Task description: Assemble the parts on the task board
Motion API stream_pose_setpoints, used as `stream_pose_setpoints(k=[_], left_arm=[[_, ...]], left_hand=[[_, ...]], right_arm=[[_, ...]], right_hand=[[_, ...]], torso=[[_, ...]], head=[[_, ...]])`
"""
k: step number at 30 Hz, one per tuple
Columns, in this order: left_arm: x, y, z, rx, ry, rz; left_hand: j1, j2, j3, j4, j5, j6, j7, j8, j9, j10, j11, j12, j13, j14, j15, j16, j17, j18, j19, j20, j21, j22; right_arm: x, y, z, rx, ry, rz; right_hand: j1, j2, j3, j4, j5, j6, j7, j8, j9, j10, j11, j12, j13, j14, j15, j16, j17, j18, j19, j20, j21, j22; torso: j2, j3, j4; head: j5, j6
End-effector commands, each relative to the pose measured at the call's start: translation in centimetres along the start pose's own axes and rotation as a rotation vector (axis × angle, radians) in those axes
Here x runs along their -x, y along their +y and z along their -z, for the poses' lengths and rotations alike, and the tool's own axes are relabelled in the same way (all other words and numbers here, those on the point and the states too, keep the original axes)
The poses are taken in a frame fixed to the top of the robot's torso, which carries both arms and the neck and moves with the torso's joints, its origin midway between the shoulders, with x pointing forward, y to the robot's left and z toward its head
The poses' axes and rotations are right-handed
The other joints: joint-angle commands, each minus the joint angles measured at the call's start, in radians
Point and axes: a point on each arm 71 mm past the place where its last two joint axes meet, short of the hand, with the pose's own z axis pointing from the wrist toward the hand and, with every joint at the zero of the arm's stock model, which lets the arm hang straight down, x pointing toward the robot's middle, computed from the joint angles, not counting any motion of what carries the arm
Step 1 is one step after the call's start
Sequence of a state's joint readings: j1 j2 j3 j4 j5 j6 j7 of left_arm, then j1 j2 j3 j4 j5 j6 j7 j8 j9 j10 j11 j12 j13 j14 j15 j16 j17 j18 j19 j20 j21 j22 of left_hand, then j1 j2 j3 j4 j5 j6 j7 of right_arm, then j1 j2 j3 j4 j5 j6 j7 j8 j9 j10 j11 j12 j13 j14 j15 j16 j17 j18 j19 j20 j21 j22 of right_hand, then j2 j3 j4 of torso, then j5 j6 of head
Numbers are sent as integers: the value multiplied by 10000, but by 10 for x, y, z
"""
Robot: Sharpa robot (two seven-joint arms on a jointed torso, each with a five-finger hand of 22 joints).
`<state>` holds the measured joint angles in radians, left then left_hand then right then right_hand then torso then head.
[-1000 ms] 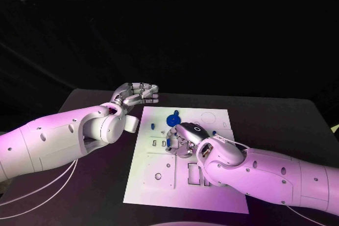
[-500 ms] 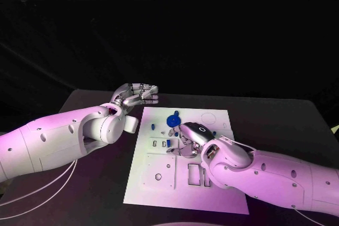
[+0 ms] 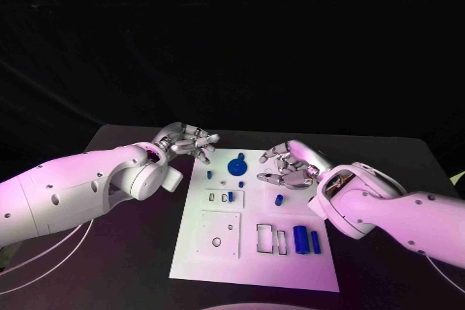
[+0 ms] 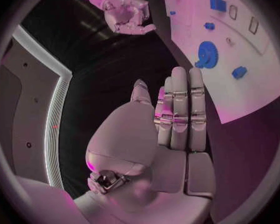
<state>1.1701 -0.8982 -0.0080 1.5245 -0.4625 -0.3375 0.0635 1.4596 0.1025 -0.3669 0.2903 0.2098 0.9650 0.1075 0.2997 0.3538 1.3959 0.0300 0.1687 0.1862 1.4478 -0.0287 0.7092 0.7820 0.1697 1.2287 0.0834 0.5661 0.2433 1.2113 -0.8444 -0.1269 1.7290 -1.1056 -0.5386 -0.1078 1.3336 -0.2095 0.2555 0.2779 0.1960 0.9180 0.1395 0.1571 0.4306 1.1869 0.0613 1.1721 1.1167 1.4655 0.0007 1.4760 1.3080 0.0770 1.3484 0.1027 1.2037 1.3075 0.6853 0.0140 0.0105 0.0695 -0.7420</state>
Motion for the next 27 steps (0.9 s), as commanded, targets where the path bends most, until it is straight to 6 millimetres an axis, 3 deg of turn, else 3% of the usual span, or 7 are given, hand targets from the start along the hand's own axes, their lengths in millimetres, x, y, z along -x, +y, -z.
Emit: stream_pose_setpoints(k=[1,4,7,9,14,19,27], left_arm=[[-10,7,4,1401,1090,-2238],[-16,12,7,2468,1906,-3167],[-20,12,9,3357,2547,-3946],[-23,11,8,3773,2774,-4375],[-31,6,3,4239,2927,-5205],[-41,1,-5,4449,3026,-5827],[-52,-5,-15,4668,3286,-6392]], left_hand=[[-499,326,-748,-11,175,-245,-215,431,849,510,-206,886,1010,540,-307,4364,3947,-125,198,-194,2149,2103],[-613,590,-933,17,2,-622,-168,685,1560,-51,-195,1753,2283,453,-212,5436,5021,-206,-312,-225,3666,3786],[-1422,537,-944,29,-1377,-1035,-44,652,1748,-708,-49,1964,2782,340,-92,5168,4851,-173,-644,-153,3860,3996],[-1506,500,-937,33,-1449,-1087,-59,713,1847,-786,-79,2367,3270,683,-117,6216,5760,-297,-256,-138,4735,5166],[-1472,497,-964,35,-1050,-809,-243,1205,2218,-854,-243,3617,4519,1023,-253,7645,6996,-565,421,-252,6271,7290],[-1402,608,-952,23,-473,-798,-378,1768,2682,-500,-376,6861,7464,1155,-355,8277,7562,-755,816,-344,7162,8636],[-1507,726,-964,34,-295,-826,-408,1921,2804,-326,-402,7956,8443,1209,-376,8523,7796,-878,1145,-365,7627,9376]], right_arm=[[7,-4,4,-394,617,-1811],[20,-10,4,-644,385,-1803],[29,-17,4,-883,232,-1642],[34,-22,4,-1042,114,-1545],[43,-30,4,-1266,-107,-1396],[47,-34,4,-1404,-241,-1302],[49,-37,2,-1536,-298,-1227]], right_hand=[[-30,46,124,-2,50,37,-11,85,7,-257,-23,-398,-457,278,-100,-256,321,204,-240,-18,-490,717],[-20,23,159,-20,80,-5,-8,81,1,-251,-26,-437,-518,280,-106,-275,307,204,-234,-26,-517,700],[219,-139,203,-182,156,-700,138,-176,-118,-503,91,-741,-896,252,-26,-370,188,221,-289,16,-729,592],[232,-150,198,-189,145,-702,139,-159,-115,-508,93,-746,-907,250,-21,-375,182,219,-282,20,-722,594],[236,-156,180,-177,129,-670,135,-72,-96,-457,93,-701,-884,266,-15,-357,222,211,-252,32,-698,604],[223,-158,165,-161,135,-654,130,-22,-85,-414,89,-665,-864,282,-16,-338,259,205,-224,35,-667,618],[216,-157,149,-140,176,-642,118,54,-69,-310,80,-568,-792,306,-24,-314,302,195,-179,35,-623,637]], torso=[[-125,52,-41],[-184,86,-68],[-207,115,-72],[-220,135,-68],[-230,159,-50],[-229,166,-56],[-205,169,-66]], head=[[-46,-45],[-52,-116],[-19,-160],[15,-215],[-24,-275],[7,-331],[77,-399]])
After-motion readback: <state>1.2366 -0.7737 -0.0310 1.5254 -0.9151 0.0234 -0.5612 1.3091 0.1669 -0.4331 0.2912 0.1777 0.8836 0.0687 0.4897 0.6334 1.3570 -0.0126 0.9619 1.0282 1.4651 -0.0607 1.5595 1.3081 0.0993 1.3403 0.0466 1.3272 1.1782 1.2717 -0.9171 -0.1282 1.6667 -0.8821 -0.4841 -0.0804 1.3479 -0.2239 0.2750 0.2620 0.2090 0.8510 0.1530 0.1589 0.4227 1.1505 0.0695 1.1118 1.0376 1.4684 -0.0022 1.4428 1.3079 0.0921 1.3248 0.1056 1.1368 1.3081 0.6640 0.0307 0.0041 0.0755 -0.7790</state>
